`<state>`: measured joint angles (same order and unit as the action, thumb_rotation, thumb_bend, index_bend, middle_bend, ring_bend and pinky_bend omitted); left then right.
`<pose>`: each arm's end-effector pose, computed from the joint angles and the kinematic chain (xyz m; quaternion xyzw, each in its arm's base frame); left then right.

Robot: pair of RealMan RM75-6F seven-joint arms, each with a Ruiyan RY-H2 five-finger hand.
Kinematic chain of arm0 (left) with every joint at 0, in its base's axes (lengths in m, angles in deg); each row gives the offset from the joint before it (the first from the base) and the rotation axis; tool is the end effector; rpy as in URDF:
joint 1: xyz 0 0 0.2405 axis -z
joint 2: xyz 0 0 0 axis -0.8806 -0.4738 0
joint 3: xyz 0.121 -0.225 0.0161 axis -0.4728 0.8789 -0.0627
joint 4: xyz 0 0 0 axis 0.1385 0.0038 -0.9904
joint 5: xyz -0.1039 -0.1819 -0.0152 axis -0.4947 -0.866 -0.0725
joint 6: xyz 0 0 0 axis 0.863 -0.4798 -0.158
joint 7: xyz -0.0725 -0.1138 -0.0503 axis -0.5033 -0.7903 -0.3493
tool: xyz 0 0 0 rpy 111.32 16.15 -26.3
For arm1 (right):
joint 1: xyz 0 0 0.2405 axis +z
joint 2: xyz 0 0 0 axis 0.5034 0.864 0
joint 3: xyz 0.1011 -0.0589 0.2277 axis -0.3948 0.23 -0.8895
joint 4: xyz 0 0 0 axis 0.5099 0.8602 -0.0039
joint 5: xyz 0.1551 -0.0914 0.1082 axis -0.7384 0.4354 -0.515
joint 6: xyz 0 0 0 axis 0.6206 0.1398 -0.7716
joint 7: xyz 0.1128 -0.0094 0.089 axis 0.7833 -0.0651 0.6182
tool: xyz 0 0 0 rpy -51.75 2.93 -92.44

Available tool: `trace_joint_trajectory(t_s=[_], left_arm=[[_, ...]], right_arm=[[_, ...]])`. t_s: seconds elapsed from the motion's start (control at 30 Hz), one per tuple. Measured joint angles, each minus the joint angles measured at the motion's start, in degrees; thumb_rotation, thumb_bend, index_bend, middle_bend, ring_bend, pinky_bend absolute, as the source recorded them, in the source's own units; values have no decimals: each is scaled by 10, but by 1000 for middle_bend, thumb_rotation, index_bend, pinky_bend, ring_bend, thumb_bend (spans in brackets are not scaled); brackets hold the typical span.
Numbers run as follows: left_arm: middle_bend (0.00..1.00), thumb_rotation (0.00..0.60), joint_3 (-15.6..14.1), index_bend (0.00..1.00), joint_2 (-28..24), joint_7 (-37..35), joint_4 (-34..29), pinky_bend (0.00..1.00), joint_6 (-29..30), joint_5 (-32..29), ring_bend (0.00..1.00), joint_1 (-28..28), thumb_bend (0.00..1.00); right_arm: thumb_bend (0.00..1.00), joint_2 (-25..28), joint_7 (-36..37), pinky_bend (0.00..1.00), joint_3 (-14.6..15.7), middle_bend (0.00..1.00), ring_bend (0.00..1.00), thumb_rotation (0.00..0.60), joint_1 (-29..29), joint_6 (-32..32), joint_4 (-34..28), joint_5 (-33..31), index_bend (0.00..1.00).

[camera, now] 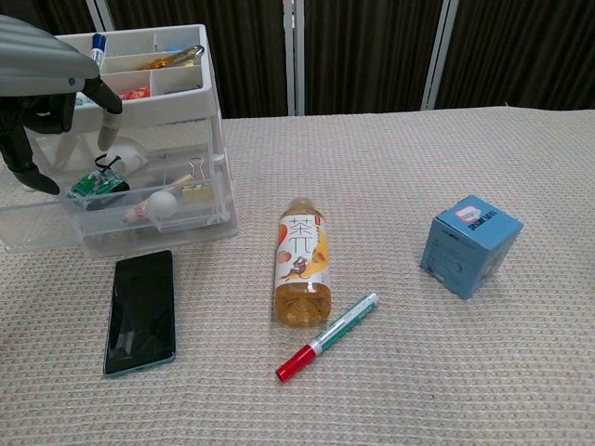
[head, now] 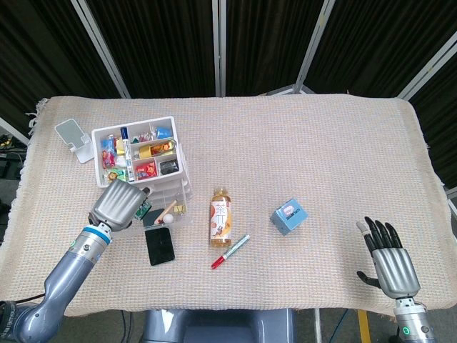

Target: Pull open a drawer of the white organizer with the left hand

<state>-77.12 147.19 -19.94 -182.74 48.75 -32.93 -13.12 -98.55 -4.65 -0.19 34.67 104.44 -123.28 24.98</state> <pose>-0.1085 0.2948 0.0963 -0.8158 -0.2125 -0.1896 0.5033 -0.3014 -0.1652 0.1030 0.6517 -0.3747 0.3383 0.5661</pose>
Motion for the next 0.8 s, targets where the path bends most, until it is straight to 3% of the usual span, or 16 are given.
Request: trace_joint_trajectory(t_s=[0.43,0.8], left_arm=[[972,600,-17,374,-2,5,5,834,-2,-25,933,30,0],[972,600,-33,377,1,-13,11,834,-13,-6,933,44,0]], right_arm=[[3,-2,0,0,0,0,0,600,1,-3,2,-2,93],[3,-2,1,0,0,0,0,600,1,-4,2,-3,93]])
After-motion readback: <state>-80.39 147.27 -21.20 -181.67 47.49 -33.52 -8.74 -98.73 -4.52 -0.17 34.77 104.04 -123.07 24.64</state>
